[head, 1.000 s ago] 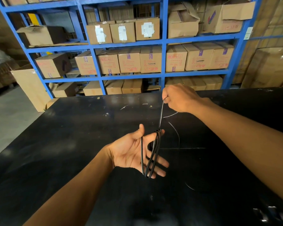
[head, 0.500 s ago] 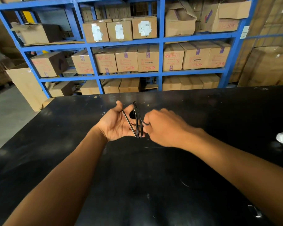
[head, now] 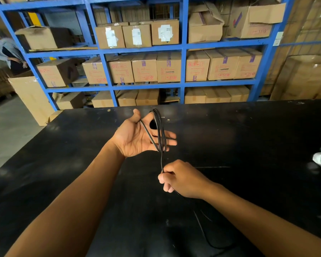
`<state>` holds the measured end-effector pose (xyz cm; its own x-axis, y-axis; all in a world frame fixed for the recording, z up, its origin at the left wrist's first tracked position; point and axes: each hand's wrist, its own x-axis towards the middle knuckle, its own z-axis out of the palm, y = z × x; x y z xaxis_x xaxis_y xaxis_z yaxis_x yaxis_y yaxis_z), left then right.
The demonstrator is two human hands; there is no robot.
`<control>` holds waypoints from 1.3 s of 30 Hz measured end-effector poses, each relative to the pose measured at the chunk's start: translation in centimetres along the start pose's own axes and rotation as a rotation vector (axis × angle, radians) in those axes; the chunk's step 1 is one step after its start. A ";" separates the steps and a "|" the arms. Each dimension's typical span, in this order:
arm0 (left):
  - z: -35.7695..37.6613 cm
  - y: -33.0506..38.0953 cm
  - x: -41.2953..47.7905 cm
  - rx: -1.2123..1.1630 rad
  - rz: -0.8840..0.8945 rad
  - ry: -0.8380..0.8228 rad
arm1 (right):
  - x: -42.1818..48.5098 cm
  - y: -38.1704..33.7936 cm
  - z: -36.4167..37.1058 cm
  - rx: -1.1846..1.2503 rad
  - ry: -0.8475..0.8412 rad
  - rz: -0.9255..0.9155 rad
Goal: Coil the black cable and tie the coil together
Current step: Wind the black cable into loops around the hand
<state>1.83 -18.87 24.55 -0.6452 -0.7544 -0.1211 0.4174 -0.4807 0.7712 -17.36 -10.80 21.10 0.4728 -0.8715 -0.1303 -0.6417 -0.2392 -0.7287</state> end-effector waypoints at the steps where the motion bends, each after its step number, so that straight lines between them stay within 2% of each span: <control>1: 0.2 -0.1 -0.1 0.014 -0.003 -0.021 | 0.2 0.4 0.2 0.035 0.001 -0.002; 7: 1.0 -0.3 -0.6 -0.011 -0.028 -0.128 | 2.1 1.5 0.3 0.129 0.019 -0.001; 16: 3.2 -0.6 -1.8 0.022 -0.055 -0.282 | 4.5 3.8 -1.0 -0.073 -0.013 0.070; 21: 3.8 -2.2 -2.8 0.126 -0.149 -0.329 | 6.1 4.5 -4.1 -0.115 0.106 0.108; 27: 3.7 -4.1 -3.3 0.176 -0.264 -0.330 | 7.6 1.3 -8.1 -0.219 0.166 0.008; 32: 3.0 -5.4 -3.3 0.097 -0.334 -0.290 | 8.3 -1.4 -10.7 -0.362 0.205 -0.104; 39: 0.1 -5.3 -2.9 0.068 -0.264 -0.124 | 7.7 -4.4 -12.5 -0.367 0.308 -0.142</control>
<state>1.43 -14.05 20.83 -0.8004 -0.5452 -0.2491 0.1836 -0.6186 0.7640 -18.52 -21.80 31.71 0.4061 -0.8920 0.1984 -0.7800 -0.4515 -0.4333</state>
